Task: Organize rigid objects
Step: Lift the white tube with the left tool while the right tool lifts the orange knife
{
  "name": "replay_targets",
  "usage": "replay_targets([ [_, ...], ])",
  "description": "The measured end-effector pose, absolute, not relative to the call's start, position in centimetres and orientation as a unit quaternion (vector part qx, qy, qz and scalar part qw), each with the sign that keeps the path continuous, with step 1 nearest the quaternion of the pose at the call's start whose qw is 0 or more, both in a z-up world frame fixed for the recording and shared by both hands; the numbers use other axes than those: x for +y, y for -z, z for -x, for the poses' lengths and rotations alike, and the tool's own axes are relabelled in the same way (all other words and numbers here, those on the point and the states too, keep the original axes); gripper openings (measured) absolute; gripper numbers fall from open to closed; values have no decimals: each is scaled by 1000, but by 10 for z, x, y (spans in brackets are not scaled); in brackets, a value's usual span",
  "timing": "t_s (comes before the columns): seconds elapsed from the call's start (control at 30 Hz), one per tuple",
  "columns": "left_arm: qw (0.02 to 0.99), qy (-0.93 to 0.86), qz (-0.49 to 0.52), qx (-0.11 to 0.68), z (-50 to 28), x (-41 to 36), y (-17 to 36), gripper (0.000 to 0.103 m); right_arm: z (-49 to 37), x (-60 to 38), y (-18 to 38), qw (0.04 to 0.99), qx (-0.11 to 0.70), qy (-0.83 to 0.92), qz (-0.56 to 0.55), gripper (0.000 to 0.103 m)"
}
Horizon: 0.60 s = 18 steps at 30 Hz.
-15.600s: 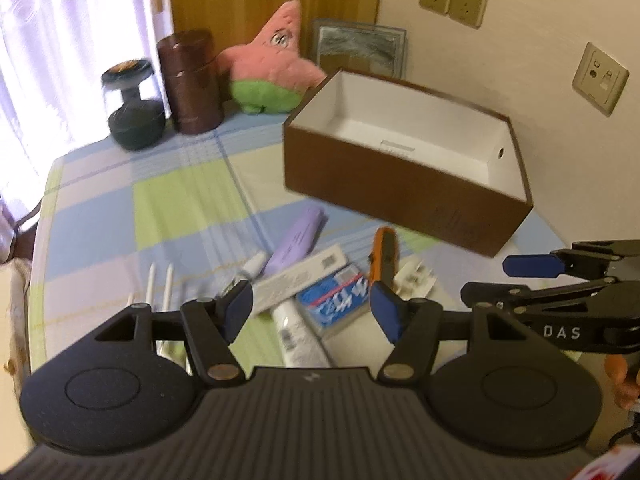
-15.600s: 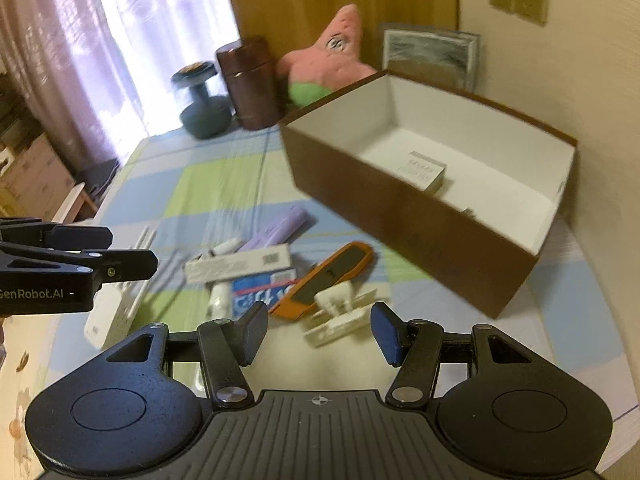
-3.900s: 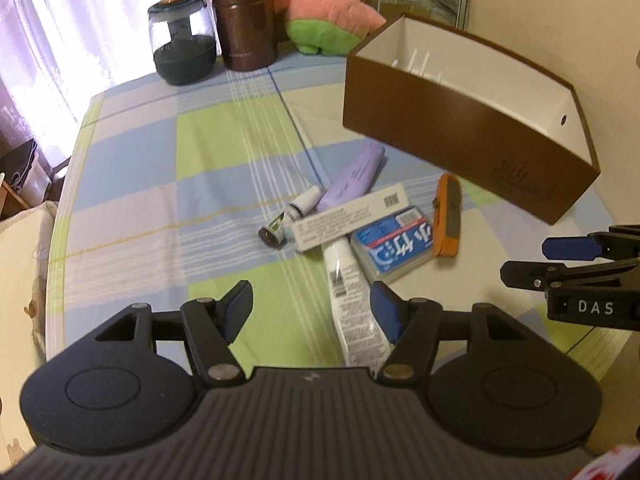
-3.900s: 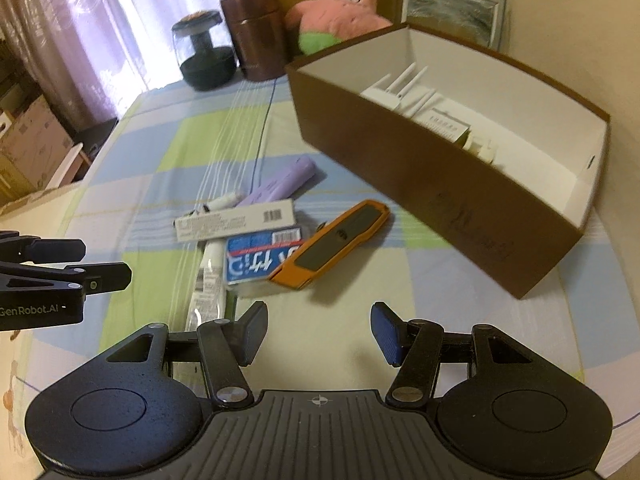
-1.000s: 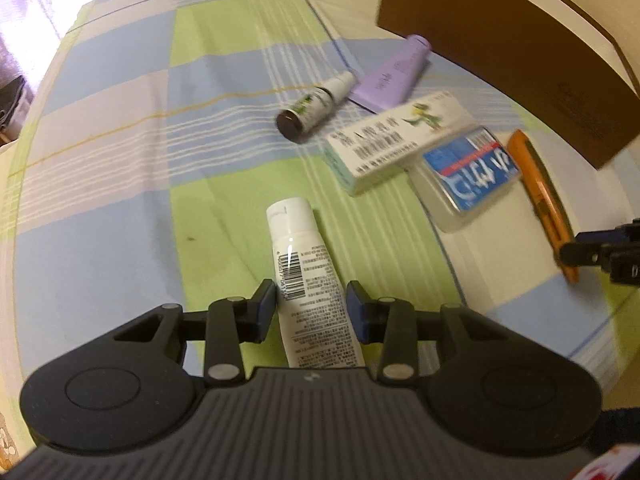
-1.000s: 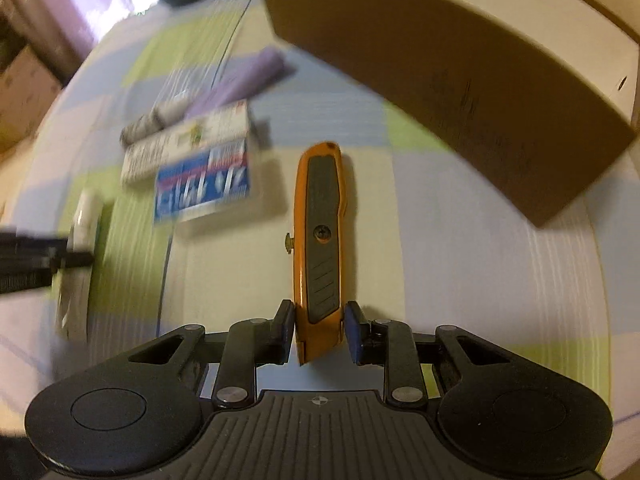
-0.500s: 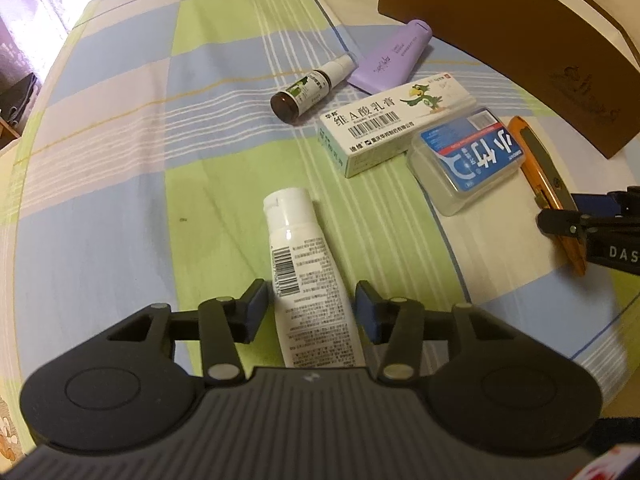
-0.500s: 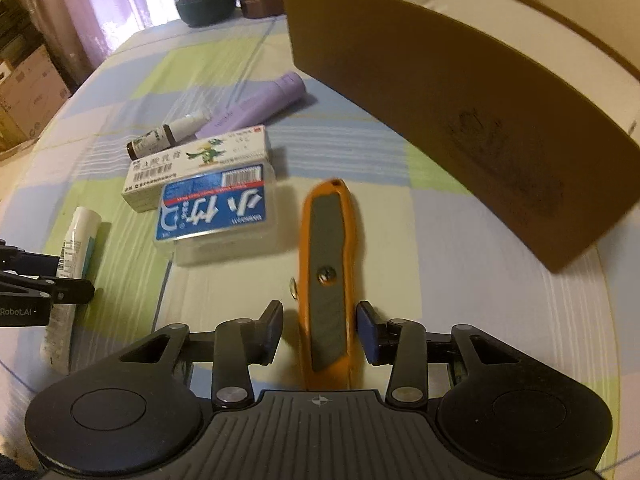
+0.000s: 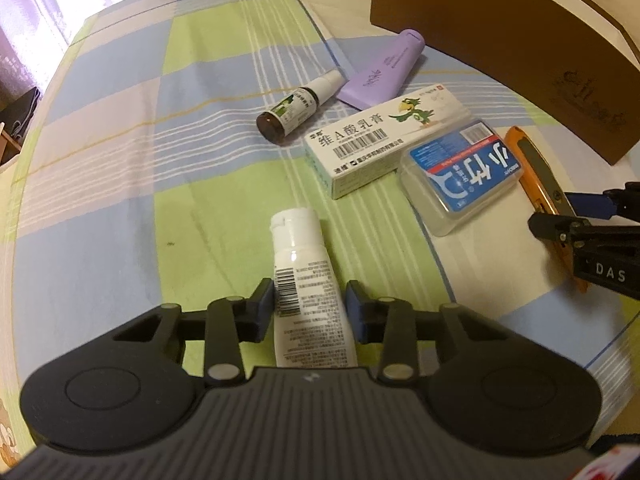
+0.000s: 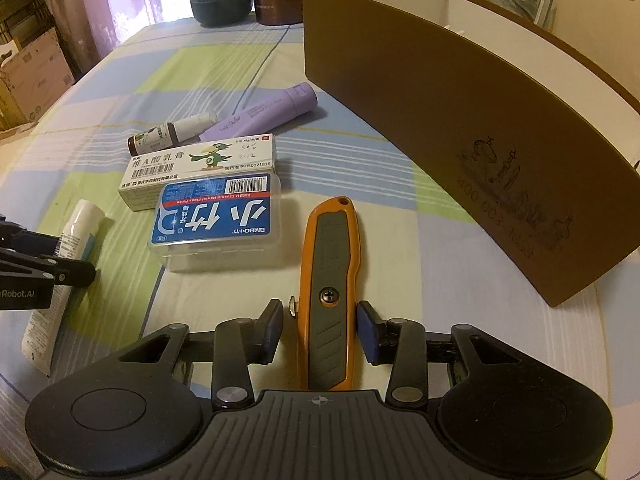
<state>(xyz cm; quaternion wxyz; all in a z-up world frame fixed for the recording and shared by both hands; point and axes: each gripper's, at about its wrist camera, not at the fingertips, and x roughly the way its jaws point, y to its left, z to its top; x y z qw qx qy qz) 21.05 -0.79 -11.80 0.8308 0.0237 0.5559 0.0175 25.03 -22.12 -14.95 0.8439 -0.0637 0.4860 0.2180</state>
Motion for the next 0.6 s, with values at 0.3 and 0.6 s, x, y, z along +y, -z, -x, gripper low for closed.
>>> replay_targets([
  [0.3,830,-10,-20,557,-207,-9,117,32,-248,-225,149,839,490,-228,55,31],
  [0.6,841,-9,-25,540,-202,-8,105,32,-240,-230,136,838,490,-237,33,31],
])
